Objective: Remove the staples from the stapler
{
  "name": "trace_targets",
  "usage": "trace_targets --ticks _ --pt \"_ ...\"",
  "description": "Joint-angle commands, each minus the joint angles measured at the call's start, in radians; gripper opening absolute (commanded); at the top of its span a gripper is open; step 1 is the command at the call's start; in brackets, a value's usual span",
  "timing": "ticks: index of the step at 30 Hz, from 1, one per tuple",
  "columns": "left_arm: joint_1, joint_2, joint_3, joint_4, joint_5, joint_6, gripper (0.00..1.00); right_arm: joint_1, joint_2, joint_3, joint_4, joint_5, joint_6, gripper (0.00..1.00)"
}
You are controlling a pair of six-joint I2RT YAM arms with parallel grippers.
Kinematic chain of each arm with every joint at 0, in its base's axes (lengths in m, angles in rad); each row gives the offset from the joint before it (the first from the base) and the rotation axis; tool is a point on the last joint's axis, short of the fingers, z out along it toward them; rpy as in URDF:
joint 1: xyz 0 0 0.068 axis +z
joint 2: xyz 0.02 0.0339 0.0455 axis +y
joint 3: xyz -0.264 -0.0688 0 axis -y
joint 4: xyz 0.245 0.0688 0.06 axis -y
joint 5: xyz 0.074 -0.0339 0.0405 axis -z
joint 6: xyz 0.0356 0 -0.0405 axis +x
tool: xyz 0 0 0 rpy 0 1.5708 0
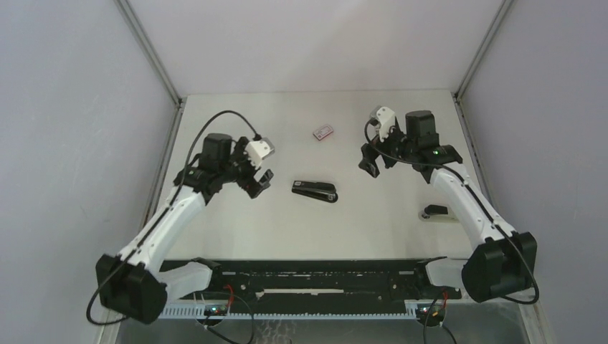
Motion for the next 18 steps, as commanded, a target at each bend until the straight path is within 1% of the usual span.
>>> trace_targets --ticks 1,4,5,7,13,18 --pt "-0.108 0.143 0.154 -0.008 -0.009 0.047 1.00 -0.041 -0.119 -0.045 -0.006 -0.059 0.037 1.00" --pt "-0.182 0.235 0.218 -0.011 -0.019 0.070 1.00 -0.091 -0.153 -0.075 0.002 -0.116 0.036 1.00" --pt "-0.225 0.263 0.239 -0.016 -0.014 0.090 1.00 -0.117 -0.159 -0.083 0.001 -0.141 0.030 1.00" --pt "-0.263 0.330 0.279 -0.017 -0.015 0.105 1.00 -0.148 -0.165 -0.091 -0.003 -0.167 0.019 1.00" --pt "-0.334 0.521 0.432 -0.044 -0.025 0.112 1.00 -0.182 -0.171 -0.110 -0.009 -0.155 -0.020 1.00" --pt "-0.368 0.643 0.521 -0.056 -0.025 0.138 1.00 -0.191 -0.155 -0.116 -0.010 -0.159 -0.028 1.00"
